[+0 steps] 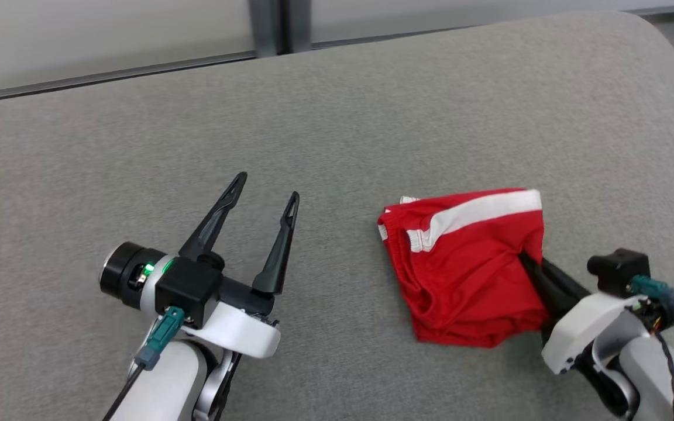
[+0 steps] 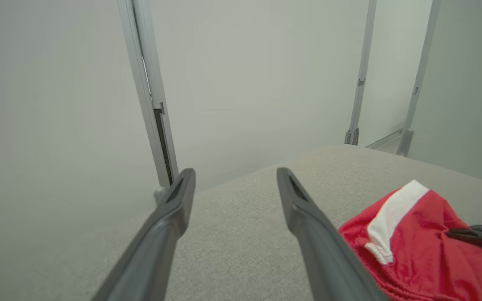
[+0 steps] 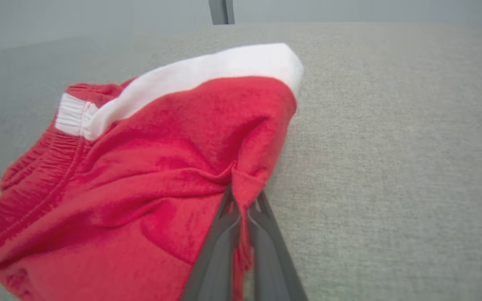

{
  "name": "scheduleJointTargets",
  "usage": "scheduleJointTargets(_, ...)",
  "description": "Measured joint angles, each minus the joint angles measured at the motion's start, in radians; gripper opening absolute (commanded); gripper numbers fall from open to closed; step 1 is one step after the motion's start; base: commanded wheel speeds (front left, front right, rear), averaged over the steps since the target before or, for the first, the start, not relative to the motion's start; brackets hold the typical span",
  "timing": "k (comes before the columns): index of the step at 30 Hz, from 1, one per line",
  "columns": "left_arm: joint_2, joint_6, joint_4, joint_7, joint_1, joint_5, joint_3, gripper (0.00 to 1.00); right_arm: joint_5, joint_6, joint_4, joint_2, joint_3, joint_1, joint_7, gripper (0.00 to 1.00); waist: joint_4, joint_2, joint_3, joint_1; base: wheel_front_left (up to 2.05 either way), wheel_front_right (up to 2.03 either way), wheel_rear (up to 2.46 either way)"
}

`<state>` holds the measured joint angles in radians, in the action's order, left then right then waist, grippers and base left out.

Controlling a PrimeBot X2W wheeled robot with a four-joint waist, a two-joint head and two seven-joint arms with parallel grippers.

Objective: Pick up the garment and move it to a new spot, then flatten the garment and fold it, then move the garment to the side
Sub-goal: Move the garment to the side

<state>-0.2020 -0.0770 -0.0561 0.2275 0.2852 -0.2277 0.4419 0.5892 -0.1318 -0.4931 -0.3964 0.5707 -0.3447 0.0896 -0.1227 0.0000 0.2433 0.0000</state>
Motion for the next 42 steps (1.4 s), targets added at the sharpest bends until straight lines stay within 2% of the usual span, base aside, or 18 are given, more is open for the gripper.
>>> scheduleJointTargets(6, -0.01, 0.034, 0.07, -0.056, 0.086, 0.038, 0.047, 1.0, 0.03, 0.0, -0.084, -0.08, 0.028, -0.198, 0.039, 0.0, -0.108, 0.0, 0.092, 0.0, 0.0, 0.0, 0.0)
scheduleJointTargets(9, -0.01, 0.043, 0.094, -0.075, 0.126, 0.051, 0.063, 1.0, 0.042, 0.0, -0.151, -0.134, 0.02, -0.285, 0.065, 0.0, -0.124, 0.0, 0.145, 0.0, 0.0, 0.0, 0.0)
scheduleJointTargets(16, -0.005, 0.06, 0.145, -0.092, 0.216, 0.078, 0.083, 1.0, 0.06, 0.0, -0.325, -0.255, -0.034, -0.454, 0.106, 0.0, -0.108, 0.0, 0.259, 0.0, 0.0, 0.0, 0.0)
scheduleJointTargets(20, -0.005, 0.063, 0.174, -0.096, 0.262, 0.092, 0.087, 1.0, 0.056, 0.0, -0.417, -0.304, -0.072, -0.548, 0.142, 0.0, -0.076, 0.0, 0.335, 0.0, 0.0, 0.0, 0.0)
scheduleJointTargets(23, -0.008, 0.063, 0.187, -0.1, 0.282, 0.104, 0.089, 1.0, 0.053, 0.0, -0.468, -0.312, -0.099, -0.597, 0.156, 0.0, -0.058, 0.0, 0.377, 0.0001, 0.0, 0.0, 0.0)
scheduleJointTargets(24, -0.01, 0.063, 0.188, -0.101, 0.289, 0.106, 0.089, 1.0, 0.053, 0.0, -0.485, -0.309, -0.109, -0.609, 0.158, 0.26, -0.053, 0.0, 0.39, 0.0, 0.0, 0.0, 0.0)
scheduleJointTargets(25, -0.012, 0.063, 0.188, -0.101, 0.295, 0.107, 0.089, 1.0, 0.051, 0.0, -0.506, -0.305, -0.115, -0.62, 0.16, 0.44, -0.048, 0.0, 0.402, 0.0, 0.0, 0.0, 0.0)
scheduleJointTargets(26, -0.013, 0.063, 0.187, -0.101, 0.297, 0.109, 0.089, 1.0, 0.05, 0.0, -0.527, -0.3, -0.123, -0.627, 0.163, 0.44, -0.043, 0.0, 0.411, 0.0, 0.0, 0.0, 0.0)
scheduleJointTargets(27, -0.014, 0.063, 0.187, -0.101, 0.298, 0.112, 0.09, 1.0, 0.044, 0.0, -0.547, -0.296, -0.133, -0.632, 0.165, 0.96, -0.039, 0.0, 0.419, 0.0, 0.0, 0.0, 0.0)
scheduleJointTargets(28, -0.015, 0.063, 0.186, -0.099, 0.298, 0.112, 0.09, 1.0, 0.039, 0.0, -0.565, -0.291, -0.145, -0.639, 0.166, 1.0, -0.034, 0.0, 0.423, 0.0, 0.0, 0.0, 0.0)
scheduleJointTargets(30, -0.017, 0.062, 0.179, -0.095, 0.298, 0.112, 0.091, 1.0, 0.032, 0.0, -0.589, -0.284, -0.17, -0.644, 0.168, 1.0, -0.029, 0.0, 0.422, 0.0, 0.0, 0.0, 0.0)
scheduleJointTargets(33, -0.017, 0.058, 0.168, -0.088, 0.294, 0.108, 0.091, 1.0, 0.023, 0.0, -0.561, -0.272, -0.239, -0.631, 0.171, 1.0, -0.031, 0.0, 0.401, 0.0, 0.0, 0.0, 0.0)
scheduleJointTargets(36, -0.019, 0.049, 0.152, -0.08, 0.273, 0.1, 0.088, 1.0, 0.004, 0.0, -0.491, -0.248, -0.328, -0.562, 0.171, 1.0, -0.036, 0.0, 0.371, 0.0, 0.0, 0.0, 0.0)
scheduleJointTargets(42, -0.031, 0.015, 0.12, -0.072, 0.19, 0.056, 0.062, 1.0, -0.069, 0.0, -0.284, -0.144, -0.48, -0.368, 0.173, 1.0, -0.058, 0.0, 0.289, 0.0, 0.0, 0.0, 0.0)
